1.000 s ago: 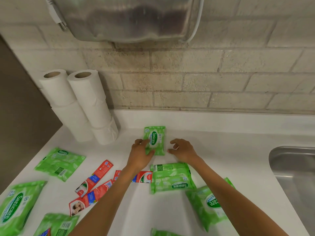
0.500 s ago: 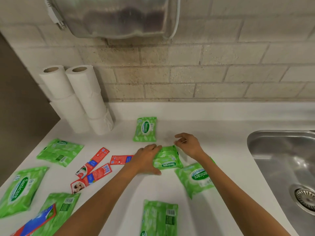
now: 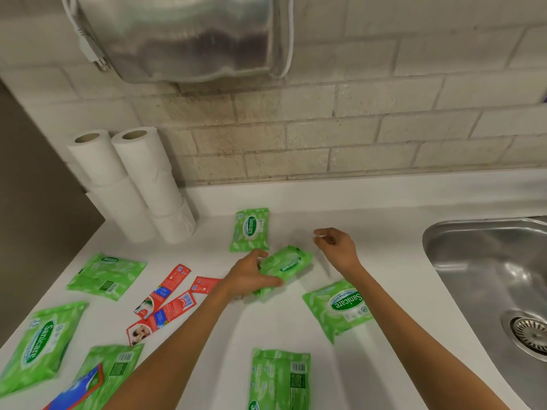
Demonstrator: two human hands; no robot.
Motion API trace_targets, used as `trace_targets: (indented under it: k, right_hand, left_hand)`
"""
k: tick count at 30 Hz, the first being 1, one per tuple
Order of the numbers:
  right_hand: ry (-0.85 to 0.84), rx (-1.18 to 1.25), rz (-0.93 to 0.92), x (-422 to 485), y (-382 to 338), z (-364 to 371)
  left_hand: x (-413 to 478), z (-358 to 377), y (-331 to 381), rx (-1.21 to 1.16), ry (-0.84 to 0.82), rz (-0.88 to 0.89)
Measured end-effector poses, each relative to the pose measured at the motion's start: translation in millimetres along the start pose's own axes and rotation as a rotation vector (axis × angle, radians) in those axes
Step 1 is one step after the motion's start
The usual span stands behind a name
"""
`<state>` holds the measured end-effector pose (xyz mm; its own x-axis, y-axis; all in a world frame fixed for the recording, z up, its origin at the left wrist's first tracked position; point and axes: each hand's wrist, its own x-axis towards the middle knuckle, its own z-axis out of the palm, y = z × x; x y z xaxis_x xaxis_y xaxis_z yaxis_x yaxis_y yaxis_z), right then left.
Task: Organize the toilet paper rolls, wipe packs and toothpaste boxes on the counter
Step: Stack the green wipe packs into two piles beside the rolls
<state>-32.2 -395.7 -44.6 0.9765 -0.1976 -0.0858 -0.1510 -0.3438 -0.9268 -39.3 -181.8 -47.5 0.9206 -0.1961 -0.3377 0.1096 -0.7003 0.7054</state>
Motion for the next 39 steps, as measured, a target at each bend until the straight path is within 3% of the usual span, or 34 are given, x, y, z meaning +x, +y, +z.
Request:
trace_targets:
  k: [3, 6, 9, 11, 16, 23, 27, 31, 34, 39]
  right_hand:
    - [0.0, 0.264, 0.107, -3, -3, 6]
    - [-0.194, 0.42, 0.269, -10, -12, 22]
    - [-0.411, 0.51, 0.335, -17, -19, 41]
    - [-0.46, 0.584, 0.331, -21, -23, 50]
    - [-0.411, 0.597, 0.373, -21, -24, 59]
    - [-0.347, 0.552, 0.431, -16, -13, 72]
    - [-0.407, 0.522, 0.443, -11, -7, 78]
    - [-0.45, 0.501, 0.407, 1, -7, 72]
    - [-0.61, 0.383, 0.341, 13, -13, 61]
    - [-1.046, 0.015, 0.246, 16, -38, 53]
  left_hand:
    - [-13, -13, 6, -0.584, -0.096, -0.101]
    - [-21, -25, 5, -1.061, -0.269, -0.105]
    - [-25, -29, 5, -1.231, -0.351, -0.109]
    - [-26, -29, 3, -1.263, -0.362, -0.125]
    - [-28, -29, -7, -1.195, -0.305, -0.201]
    - [-20, -20, -24, -0.876, 0.028, -0.287]
    - [-16, -23, -36, -0.847, 0.028, -0.274]
    - [-17, -43, -45, -0.712, -0.15, -0.19]
    - [-16, -62, -38, -0.549, -0.28, -0.144]
    - [-1, -78, -14, -0.378, -0.245, -0.091]
